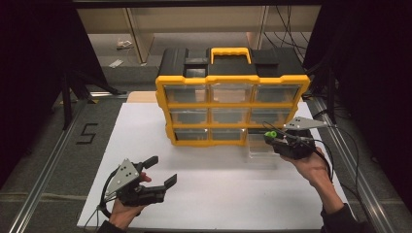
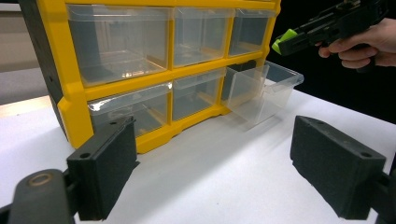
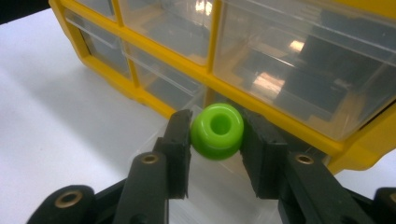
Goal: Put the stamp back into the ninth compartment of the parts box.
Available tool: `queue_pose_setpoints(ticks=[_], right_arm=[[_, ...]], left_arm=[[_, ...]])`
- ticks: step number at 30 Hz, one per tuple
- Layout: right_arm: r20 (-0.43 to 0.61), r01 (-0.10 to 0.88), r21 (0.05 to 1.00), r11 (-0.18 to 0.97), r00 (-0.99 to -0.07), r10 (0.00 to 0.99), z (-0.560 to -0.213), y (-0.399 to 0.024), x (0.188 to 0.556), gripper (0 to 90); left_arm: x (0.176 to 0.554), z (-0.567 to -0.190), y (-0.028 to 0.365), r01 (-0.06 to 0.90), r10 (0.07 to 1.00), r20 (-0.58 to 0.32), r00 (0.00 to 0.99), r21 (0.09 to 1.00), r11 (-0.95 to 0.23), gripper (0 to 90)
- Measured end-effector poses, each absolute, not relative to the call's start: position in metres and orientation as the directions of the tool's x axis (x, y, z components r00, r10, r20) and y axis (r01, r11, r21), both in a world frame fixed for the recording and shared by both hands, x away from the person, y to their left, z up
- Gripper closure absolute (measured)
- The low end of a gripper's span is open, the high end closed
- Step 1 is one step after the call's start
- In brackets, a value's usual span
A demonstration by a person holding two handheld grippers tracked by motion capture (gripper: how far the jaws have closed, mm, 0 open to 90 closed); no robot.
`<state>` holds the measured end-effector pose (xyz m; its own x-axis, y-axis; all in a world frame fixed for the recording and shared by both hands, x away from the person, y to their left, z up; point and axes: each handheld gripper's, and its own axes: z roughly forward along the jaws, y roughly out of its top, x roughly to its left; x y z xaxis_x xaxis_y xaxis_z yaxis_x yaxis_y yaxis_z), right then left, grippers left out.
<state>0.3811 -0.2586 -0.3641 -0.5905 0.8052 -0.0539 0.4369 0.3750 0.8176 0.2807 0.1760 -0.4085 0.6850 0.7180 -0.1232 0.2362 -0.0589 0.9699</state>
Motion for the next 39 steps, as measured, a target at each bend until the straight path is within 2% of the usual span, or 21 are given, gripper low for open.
queue_pose_setpoints(ticks=[39], right_arm=[[-0.019,0.523,0.759,0.389,-0.579,0.815,-0.383,-0.262,0.392,64.8]], left_arm=[[0.281,-0.409,0.176,0.241,0.714,-0.131,0.687,0.969,-0.054,14.8]])
